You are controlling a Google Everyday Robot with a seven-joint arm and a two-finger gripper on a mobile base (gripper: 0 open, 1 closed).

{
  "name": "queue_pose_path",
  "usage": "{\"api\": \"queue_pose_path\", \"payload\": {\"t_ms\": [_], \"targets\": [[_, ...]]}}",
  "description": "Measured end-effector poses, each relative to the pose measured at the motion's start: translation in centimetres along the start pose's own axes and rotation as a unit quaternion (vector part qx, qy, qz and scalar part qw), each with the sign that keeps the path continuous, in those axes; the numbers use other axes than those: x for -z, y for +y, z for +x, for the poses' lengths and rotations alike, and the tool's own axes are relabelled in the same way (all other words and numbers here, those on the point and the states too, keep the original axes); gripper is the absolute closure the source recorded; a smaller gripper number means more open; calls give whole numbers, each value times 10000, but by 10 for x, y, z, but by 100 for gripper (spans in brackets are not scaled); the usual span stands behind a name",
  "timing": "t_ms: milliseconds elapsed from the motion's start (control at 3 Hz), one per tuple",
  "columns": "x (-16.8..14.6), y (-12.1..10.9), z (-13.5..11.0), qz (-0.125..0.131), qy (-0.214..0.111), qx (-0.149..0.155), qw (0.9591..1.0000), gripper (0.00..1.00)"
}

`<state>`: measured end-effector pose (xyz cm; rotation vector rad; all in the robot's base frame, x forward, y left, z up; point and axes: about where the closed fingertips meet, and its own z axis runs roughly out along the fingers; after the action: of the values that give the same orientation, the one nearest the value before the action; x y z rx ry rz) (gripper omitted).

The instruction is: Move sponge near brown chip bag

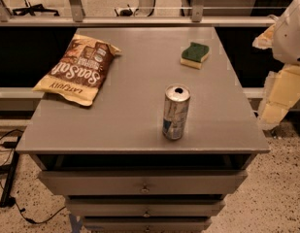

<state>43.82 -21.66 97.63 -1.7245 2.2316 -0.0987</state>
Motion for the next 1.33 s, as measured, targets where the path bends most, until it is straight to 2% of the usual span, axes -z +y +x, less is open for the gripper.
{"api": "queue_pose_path", "payload": {"t_ms": [667,1000,1333], "targets": [[-1,-4,-2,68,-85,-14,9999,0],[-14,-23,-8,187,-381,-46,9991,0],[-64,-95,-29,471,-1500,-391,9868,0]]}}
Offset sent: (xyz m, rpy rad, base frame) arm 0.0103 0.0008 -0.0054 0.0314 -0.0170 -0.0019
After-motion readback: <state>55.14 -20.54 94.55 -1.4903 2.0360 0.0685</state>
